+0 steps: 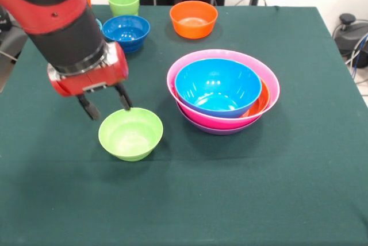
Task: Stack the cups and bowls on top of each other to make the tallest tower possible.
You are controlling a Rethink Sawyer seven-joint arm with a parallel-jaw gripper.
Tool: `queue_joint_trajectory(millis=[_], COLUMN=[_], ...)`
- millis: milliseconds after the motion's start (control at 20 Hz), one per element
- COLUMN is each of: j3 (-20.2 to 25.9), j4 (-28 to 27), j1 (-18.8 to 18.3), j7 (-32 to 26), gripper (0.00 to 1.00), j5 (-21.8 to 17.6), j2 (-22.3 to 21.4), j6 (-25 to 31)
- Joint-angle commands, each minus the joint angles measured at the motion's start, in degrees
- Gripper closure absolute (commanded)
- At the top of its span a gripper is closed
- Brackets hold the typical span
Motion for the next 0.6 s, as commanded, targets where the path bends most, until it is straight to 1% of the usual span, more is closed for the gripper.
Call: queue_joint_trajectory(millis=[50, 150, 250, 400, 600], j3=[-0.6, -0.4, -0.1, 0.1, 0.5], j4=[10.3, 10.1, 7.7, 7.9, 7.7], j1=[-2.4, -2.4, -1.6, -1.9, -2.0], j7=[-10.4, -10.9, -12.6, -12.8, -12.5], gripper=[0.00, 0.00, 0.00, 0.00, 0.00], j5=[-0.8, -1.9, -4.6, -6.2, -6.3], j2=[-4.1, -4.2, -3.3, -2.6, -2.2], j6=[4.4, 3.2, -0.2, -3.1, -2.6])
